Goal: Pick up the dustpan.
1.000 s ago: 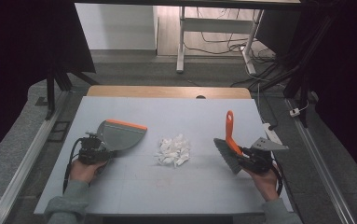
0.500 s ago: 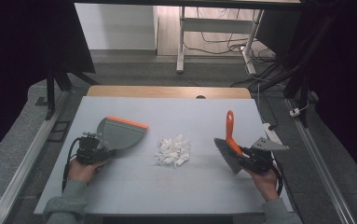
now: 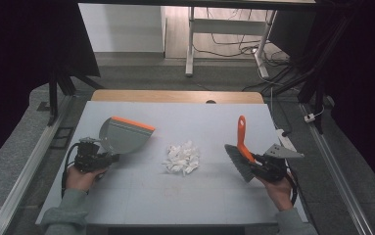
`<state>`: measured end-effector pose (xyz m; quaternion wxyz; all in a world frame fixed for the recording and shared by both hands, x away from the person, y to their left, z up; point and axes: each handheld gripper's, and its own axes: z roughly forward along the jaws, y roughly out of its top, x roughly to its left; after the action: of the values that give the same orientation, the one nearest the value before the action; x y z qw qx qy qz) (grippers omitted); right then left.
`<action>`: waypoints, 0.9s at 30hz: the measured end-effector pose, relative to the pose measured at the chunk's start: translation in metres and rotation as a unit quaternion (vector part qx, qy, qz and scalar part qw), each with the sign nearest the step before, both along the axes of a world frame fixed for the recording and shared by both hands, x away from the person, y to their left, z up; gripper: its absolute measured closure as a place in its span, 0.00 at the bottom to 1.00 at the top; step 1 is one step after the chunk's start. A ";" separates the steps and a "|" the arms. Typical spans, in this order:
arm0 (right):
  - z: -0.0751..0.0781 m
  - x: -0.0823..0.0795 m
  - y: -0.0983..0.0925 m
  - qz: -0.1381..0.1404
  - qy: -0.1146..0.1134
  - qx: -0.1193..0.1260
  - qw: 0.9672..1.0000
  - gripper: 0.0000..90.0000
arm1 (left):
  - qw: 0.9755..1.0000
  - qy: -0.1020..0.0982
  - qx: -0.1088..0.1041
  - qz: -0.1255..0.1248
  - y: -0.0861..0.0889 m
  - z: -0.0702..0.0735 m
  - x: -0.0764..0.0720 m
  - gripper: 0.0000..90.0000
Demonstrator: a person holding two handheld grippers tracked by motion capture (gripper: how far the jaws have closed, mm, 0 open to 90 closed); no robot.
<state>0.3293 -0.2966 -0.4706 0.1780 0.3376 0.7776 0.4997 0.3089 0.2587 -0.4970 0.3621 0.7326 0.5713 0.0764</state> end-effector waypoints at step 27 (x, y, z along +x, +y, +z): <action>0.000 -0.001 0.000 -0.002 -0.002 -0.001 1.000 0.77 | 0.998 -0.049 -0.007 -0.039 0.011 0.022 -0.012 0.69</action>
<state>0.3286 -0.2966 -0.4704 0.1808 0.3379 0.7770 0.4994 0.2970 0.2693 -0.4746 0.3970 0.7473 0.5245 0.0938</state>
